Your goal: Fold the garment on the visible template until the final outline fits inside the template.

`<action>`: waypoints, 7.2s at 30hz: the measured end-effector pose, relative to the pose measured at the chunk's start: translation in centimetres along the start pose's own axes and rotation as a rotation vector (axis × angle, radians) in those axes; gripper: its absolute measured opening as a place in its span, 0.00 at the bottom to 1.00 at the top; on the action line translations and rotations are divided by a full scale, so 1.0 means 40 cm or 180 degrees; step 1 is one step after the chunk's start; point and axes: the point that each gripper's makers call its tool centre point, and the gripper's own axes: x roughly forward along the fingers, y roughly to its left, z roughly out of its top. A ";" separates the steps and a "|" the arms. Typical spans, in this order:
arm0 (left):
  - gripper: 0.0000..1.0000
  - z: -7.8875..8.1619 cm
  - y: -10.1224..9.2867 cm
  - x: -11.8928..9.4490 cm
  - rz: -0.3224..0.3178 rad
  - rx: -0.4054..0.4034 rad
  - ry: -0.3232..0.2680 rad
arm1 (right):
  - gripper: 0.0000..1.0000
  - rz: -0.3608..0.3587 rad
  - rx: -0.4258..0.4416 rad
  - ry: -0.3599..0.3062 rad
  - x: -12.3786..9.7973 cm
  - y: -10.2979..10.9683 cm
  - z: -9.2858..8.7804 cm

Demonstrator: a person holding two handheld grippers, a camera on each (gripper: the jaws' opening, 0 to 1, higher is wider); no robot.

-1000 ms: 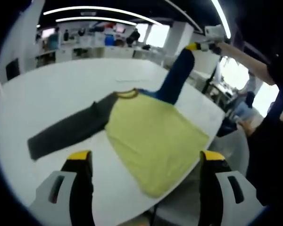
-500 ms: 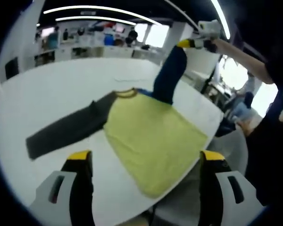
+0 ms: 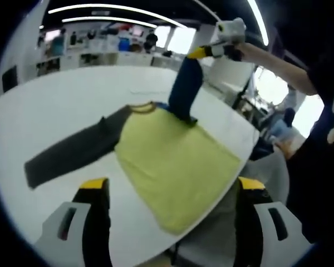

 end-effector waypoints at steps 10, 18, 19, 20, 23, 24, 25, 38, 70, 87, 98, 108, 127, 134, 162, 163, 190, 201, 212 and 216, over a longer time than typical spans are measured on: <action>0.89 -0.004 0.004 0.008 -0.0027 -0.0019 0.0026 | 0.02 0.0061 0.0072 0.0093 0.072 0.018 -0.025; 0.90 -0.007 0.010 0.021 -0.0044 0.0003 0.0041 | 0.02 0.0087 0.0216 0.0100 0.124 0.033 -0.036; 0.90 -0.008 0.012 0.022 -0.0033 0.0003 0.0042 | 0.02 0.0086 0.0203 0.0118 0.132 0.037 -0.039; 0.90 -0.008 0.014 0.022 -0.0029 0.0006 0.0042 | 0.02 0.0089 0.0192 0.0132 0.143 0.040 -0.042; 0.91 -0.009 0.018 0.024 -0.0010 0.0005 0.0036 | 0.02 0.0130 0.0231 0.0152 0.168 0.052 -0.050; 0.91 -0.009 0.019 0.024 -0.0009 0.0003 0.0032 | 0.02 0.0145 0.0243 0.0160 0.182 0.058 -0.054; 0.92 -0.010 0.021 0.024 -0.0008 0.0004 0.0028 | 0.02 0.0149 0.0247 0.0168 0.191 0.062 -0.056; 0.98 -0.031 0.036 0.021 -0.0006 0.0092 0.0049 | 0.02 0.0275 0.0348 0.0401 0.332 0.119 -0.106; 0.97 -0.097 0.080 0.015 0.0070 -0.0119 0.0081 | 0.03 0.0294 0.1381 0.0775 0.557 0.229 -0.197; 0.97 -0.111 0.091 0.019 0.0075 -0.0169 0.0102 | 0.05 0.0114 0.1616 0.0901 0.625 0.246 -0.246; 0.96 -0.123 0.102 0.016 0.0101 -0.0206 0.0114 | 0.06 0.0142 0.1660 0.0891 0.646 0.254 -0.247; 0.97 -0.125 0.105 0.013 0.0113 -0.0211 0.0111 | 0.06 0.0176 0.1662 0.0876 0.644 0.258 -0.244; 0.97 -0.086 0.080 0.023 0.0062 -0.0081 0.0119 | 0.17 0.0223 0.1213 0.0463 0.531 0.212 -0.200; 0.99 -0.066 0.070 0.025 0.0058 0.0007 0.0115 | 0.30 0.0246 0.1207 0.0357 0.471 0.203 -0.213; 0.95 -0.003 0.025 -0.019 0.0159 0.0215 0.0167 | 0.94 -0.0277 0.1146 0.0103 0.080 0.170 -0.360; 0.95 -0.002 0.022 -0.021 0.0165 0.0218 0.0172 | 0.96 -0.0330 0.1128 0.0111 0.066 0.165 -0.366; 0.94 0.054 -0.018 -0.088 0.0348 0.0377 0.0095 | 1.00 -0.0703 0.1257 -0.0271 -0.286 0.210 -0.459; 0.94 0.044 -0.020 -0.118 0.0359 0.0363 0.0131 | 1.00 -0.0865 0.1385 -0.0368 -0.386 0.242 -0.502; 0.93 0.047 -0.028 -0.129 0.0327 0.0343 0.0158 | 1.00 -0.0937 0.1555 -0.0344 -0.403 0.260 -0.535; 0.92 0.053 -0.029 -0.127 0.0318 0.0343 0.0148 | 1.00 -0.0923 0.1514 -0.0341 -0.395 0.257 -0.523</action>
